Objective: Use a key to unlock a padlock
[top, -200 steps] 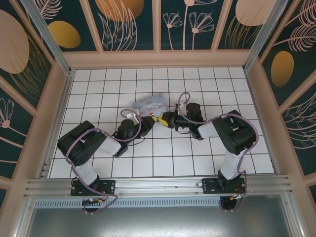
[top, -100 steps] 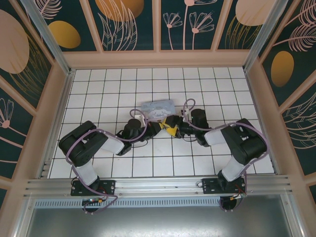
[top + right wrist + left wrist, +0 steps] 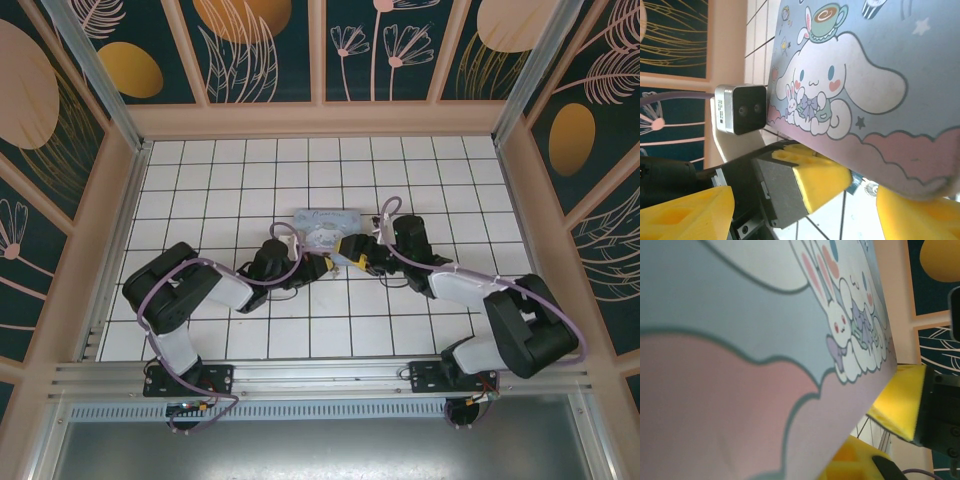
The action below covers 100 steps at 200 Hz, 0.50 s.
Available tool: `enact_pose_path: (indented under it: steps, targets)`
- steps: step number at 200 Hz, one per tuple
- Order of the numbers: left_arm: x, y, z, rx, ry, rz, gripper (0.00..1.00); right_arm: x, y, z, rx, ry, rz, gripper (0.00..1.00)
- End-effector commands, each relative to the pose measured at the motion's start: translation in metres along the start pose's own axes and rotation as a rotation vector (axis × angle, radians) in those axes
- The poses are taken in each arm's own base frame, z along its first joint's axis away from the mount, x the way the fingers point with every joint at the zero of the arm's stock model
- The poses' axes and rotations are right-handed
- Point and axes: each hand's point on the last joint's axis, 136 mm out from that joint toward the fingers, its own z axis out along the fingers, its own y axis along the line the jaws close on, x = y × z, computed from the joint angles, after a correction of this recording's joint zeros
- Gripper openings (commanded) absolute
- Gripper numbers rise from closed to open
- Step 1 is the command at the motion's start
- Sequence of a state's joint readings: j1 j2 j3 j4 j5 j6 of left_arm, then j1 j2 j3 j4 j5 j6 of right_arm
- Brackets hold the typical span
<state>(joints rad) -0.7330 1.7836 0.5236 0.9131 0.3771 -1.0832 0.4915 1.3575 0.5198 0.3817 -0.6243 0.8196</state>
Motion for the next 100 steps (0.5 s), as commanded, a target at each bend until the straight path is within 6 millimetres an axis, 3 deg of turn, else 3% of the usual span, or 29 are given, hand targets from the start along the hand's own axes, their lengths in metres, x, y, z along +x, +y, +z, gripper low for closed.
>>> enact_pose_path:
  steps: [1,67,100]
  targets:
    - [-0.001,0.004,0.003,-0.018,0.030,0.026,0.00,-0.013,0.001,-0.010,0.086,-0.054,-0.107,0.75]
    - [-0.005,0.010,0.002,-0.062,0.036,0.029,0.00,-0.024,-0.008,-0.019,0.262,-0.131,-0.271,0.75]
    - [-0.006,0.009,0.003,-0.054,0.040,0.019,0.00,-0.022,-0.011,-0.010,0.389,-0.135,-0.419,0.72]
